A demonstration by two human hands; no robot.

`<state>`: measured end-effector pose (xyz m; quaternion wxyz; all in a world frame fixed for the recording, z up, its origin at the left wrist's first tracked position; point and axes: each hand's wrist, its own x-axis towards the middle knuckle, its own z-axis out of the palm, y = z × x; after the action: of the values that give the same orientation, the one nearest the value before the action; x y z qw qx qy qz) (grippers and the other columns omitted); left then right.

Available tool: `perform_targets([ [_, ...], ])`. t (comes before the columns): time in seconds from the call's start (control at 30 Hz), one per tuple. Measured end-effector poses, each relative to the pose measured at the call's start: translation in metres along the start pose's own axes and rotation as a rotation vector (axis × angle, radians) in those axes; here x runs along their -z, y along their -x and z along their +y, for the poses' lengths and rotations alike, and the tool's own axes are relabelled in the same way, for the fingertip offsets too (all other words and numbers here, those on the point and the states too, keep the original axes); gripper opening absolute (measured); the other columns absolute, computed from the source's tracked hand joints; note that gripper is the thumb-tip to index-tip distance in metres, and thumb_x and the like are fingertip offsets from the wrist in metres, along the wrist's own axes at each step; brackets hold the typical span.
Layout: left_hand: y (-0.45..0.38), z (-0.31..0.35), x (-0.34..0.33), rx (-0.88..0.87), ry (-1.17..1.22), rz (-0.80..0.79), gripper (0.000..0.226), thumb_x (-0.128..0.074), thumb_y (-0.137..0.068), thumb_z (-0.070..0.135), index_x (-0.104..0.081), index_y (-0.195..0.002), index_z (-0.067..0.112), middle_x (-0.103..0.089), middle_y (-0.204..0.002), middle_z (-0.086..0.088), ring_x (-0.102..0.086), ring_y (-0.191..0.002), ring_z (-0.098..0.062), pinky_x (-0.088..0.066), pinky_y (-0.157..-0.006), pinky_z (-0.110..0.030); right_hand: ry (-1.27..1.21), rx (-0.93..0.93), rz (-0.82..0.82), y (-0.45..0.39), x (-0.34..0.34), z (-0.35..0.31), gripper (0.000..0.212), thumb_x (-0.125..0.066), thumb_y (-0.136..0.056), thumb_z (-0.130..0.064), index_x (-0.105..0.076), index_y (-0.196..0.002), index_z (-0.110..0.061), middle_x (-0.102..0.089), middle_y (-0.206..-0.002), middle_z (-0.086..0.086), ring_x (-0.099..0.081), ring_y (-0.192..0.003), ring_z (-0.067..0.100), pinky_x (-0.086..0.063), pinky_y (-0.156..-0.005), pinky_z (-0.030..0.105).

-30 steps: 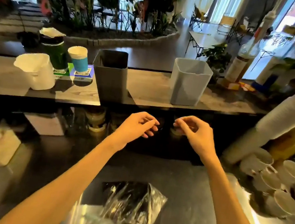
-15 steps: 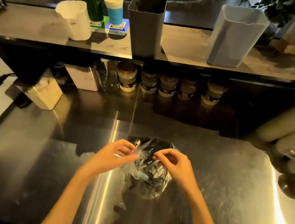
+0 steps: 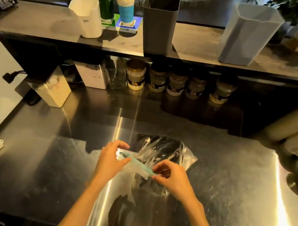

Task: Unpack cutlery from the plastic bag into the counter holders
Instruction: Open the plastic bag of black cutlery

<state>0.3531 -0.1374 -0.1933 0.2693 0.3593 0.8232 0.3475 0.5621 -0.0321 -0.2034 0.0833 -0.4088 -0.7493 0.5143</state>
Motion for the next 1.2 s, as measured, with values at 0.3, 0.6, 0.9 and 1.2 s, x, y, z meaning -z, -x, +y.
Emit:
perform_targets([
  [0.3, -0.015, -0.024, 0.006, 0.004, 0.244, -0.195, 0.034, -0.074, -0.081, -0.008, -0.074, -0.090, 0.024, -0.077, -0.089, 0.005, -0.073, -0.085, -0.010, -0.054, -0.078, -0.017, -0.008, -0.037, 0.153, -0.001, 0.004, -0.008, 0.010, -0.076, -0.089, -0.015, -0.074, -0.093, -0.024, -0.075, -0.088, -0.012, -0.068, -0.084, -0.005, -0.054, -0.076, 0.014],
  [0.6, -0.020, -0.022, 0.014, 0.039, 0.475, -0.333, 0.019, -0.059, -0.098, 0.003, -0.076, -0.090, 0.007, -0.071, -0.079, -0.024, -0.070, -0.072, -0.022, -0.060, -0.071, -0.026, -0.085, 0.073, 0.511, 0.002, -0.001, -0.039, 0.007, -0.072, -0.094, -0.019, -0.073, -0.090, -0.024, -0.073, -0.080, -0.011, -0.070, -0.077, 0.004, -0.055, -0.071, 0.017],
  [0.9, -0.030, -0.013, 0.007, 0.063, 0.421, -0.379, 0.028, -0.059, -0.100, 0.027, -0.073, -0.091, 0.006, -0.076, -0.077, -0.010, -0.075, -0.077, -0.023, -0.060, -0.072, -0.026, 0.246, 0.195, 0.238, -0.018, -0.058, -0.048, 0.031, -0.079, -0.085, -0.032, -0.063, -0.111, -0.028, -0.058, -0.109, -0.014, -0.061, -0.096, 0.005, -0.055, -0.084, 0.024],
  [1.2, -0.027, -0.012, 0.008, 0.092, 0.405, -0.301, 0.039, -0.046, -0.105, 0.031, -0.068, -0.084, 0.006, -0.068, -0.070, -0.007, -0.064, -0.069, -0.017, -0.051, -0.063, -0.024, 0.225, 0.176, 0.397, -0.022, -0.066, -0.047, 0.018, -0.075, -0.088, -0.016, -0.065, -0.097, -0.029, -0.058, -0.100, -0.018, -0.059, -0.092, 0.003, -0.054, -0.082, 0.024],
])
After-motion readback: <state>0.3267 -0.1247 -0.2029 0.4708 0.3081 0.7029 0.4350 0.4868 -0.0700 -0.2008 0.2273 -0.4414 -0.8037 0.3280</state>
